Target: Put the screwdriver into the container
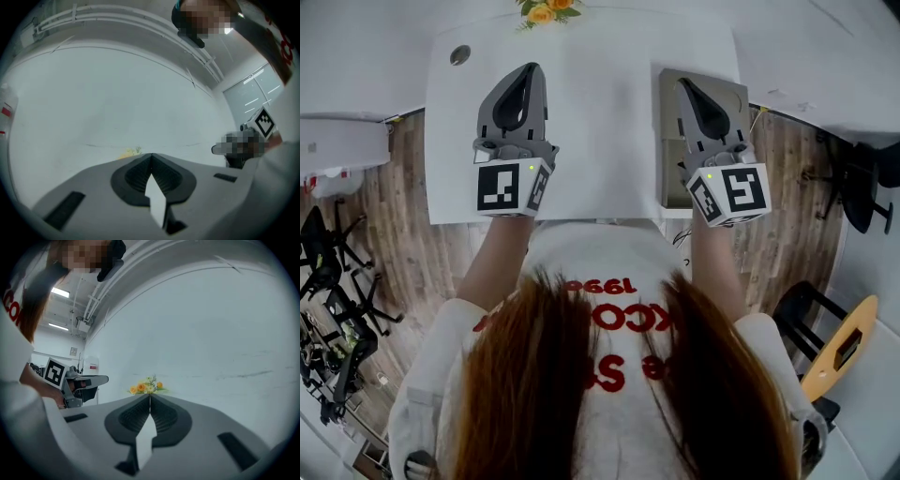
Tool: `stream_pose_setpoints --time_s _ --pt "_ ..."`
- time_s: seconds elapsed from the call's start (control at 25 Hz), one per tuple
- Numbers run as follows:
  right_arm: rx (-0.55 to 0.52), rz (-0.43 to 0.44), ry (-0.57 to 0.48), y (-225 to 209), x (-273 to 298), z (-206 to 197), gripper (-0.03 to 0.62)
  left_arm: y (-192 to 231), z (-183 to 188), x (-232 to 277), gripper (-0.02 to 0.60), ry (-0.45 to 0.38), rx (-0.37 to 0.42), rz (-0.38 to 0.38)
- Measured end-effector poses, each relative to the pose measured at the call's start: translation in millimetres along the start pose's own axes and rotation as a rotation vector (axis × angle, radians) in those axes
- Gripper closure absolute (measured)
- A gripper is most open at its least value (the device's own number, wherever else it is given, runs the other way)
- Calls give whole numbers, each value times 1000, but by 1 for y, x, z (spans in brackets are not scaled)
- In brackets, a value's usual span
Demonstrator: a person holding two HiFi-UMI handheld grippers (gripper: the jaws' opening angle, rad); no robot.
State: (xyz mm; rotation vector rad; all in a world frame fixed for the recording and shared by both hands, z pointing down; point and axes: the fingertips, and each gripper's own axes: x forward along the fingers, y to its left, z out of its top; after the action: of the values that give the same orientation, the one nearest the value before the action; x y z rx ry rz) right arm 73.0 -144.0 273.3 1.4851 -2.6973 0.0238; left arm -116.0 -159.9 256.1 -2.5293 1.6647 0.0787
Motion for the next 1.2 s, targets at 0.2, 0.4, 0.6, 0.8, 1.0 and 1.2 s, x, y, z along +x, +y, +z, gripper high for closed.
stream_pose_setpoints --time_s 0.2,0.4,0.6,0.8,1.0,1.2 --pt "-4 47 -11 15 12 3 589 15 2 -11 574 -1 10 40" --pt "4 74 -25 22 19 5 589 23 2 -19 575 4 15 70" --pt "-3 91 -25 25 22 5 589 27 2 -23 575 3 16 90" --pt "0 101 -29 26 21 6 589 25 3 -26 575 0 19 100" --pt "2 101 -32 27 23 7 589 26 5 -27 575 -1 20 99" --pt "-7 109 -27 32 26 7 589 28 5 -28 575 -3 19 99"
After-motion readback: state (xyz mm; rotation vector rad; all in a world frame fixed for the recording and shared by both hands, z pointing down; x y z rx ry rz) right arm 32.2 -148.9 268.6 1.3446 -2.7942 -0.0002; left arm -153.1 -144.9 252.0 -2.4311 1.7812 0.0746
